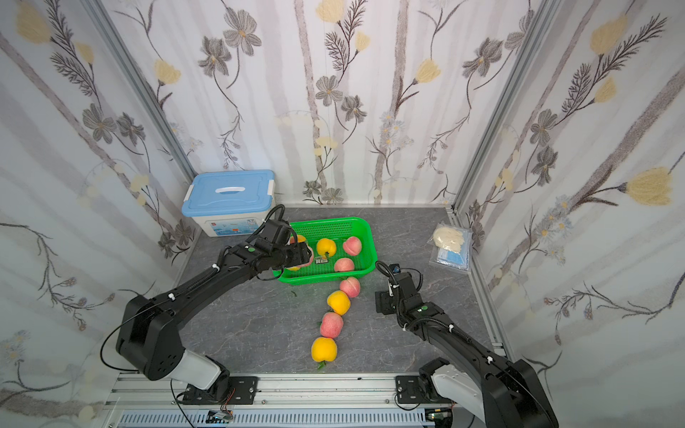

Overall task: Put the peaches into the basket
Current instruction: Place the peach in the basket.

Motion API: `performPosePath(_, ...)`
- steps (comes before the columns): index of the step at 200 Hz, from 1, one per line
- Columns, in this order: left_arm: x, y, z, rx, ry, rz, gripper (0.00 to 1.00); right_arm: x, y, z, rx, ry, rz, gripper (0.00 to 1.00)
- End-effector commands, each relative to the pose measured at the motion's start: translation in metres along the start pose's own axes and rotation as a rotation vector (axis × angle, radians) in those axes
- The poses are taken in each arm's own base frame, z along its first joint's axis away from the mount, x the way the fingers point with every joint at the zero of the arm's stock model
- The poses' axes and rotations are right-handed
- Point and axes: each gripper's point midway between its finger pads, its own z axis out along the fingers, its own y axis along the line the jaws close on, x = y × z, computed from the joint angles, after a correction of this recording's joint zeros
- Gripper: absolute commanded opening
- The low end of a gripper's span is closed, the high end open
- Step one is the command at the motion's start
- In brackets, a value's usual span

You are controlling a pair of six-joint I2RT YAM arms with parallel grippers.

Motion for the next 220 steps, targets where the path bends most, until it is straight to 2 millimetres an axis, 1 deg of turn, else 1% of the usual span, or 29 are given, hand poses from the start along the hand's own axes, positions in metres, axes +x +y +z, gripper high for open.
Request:
performPosePath(1,0.005,-0.002,0.016,-0.006,0.058,0.007,0.79,-0.005,-0.001,0.0,0.007,-0.022,0.011,0.85)
performPosePath(15,0.004,-0.003,0.025,-0.012,0.073,0.015,0.79,-0.005,-0.001,0.0,0.009,-0.021,0.012,0.85)
performPosePath(50,0.0,0.001,0.035,-0.059,0.091,0.05,0.8,-0.005,-0.001,0.0,0.006,-0.021,0.012,0.85)
performPosePath(84,0.006,0.009,0.056,-0.104,0.136,0.064,0.8,-0.004,-0.001,-0.001,0.004,-0.025,0.013,0.85)
performPosePath(101,0.005,0.01,0.062,-0.113,0.144,0.075,0.8,-0.004,-0.001,-0.002,0.001,-0.03,0.014,0.85)
performPosePath(117,0.004,0.014,0.066,-0.141,0.143,0.094,0.8,-0.004,0.0,-0.002,-0.001,-0.031,0.014,0.85)
performPosePath(136,0.011,0.024,0.072,-0.182,0.17,0.112,0.8,-0.005,0.0,-0.002,-0.002,-0.029,0.012,0.85)
performPosePath(138,0.004,0.019,0.071,-0.172,0.154,0.112,0.8,-0.005,0.0,-0.002,-0.002,-0.03,0.013,0.85)
performPosePath(143,0.002,0.018,0.071,-0.172,0.151,0.116,0.8,-0.005,0.0,-0.002,-0.001,-0.03,0.012,0.85)
performPosePath(173,0.005,0.024,0.083,-0.202,0.175,0.123,0.8,-0.004,0.0,-0.002,-0.003,-0.026,0.012,0.85)
performPosePath(186,0.006,0.022,0.087,-0.201,0.191,0.122,0.8,-0.003,0.001,-0.001,-0.006,-0.02,0.01,0.85)
performPosePath(198,0.006,0.02,0.089,-0.2,0.193,0.128,0.8,-0.003,0.001,0.0,-0.007,-0.017,0.009,0.85)
performPosePath(220,0.006,0.022,0.091,-0.212,0.192,0.13,0.8,-0.003,0.001,0.0,-0.005,-0.017,0.009,0.85)
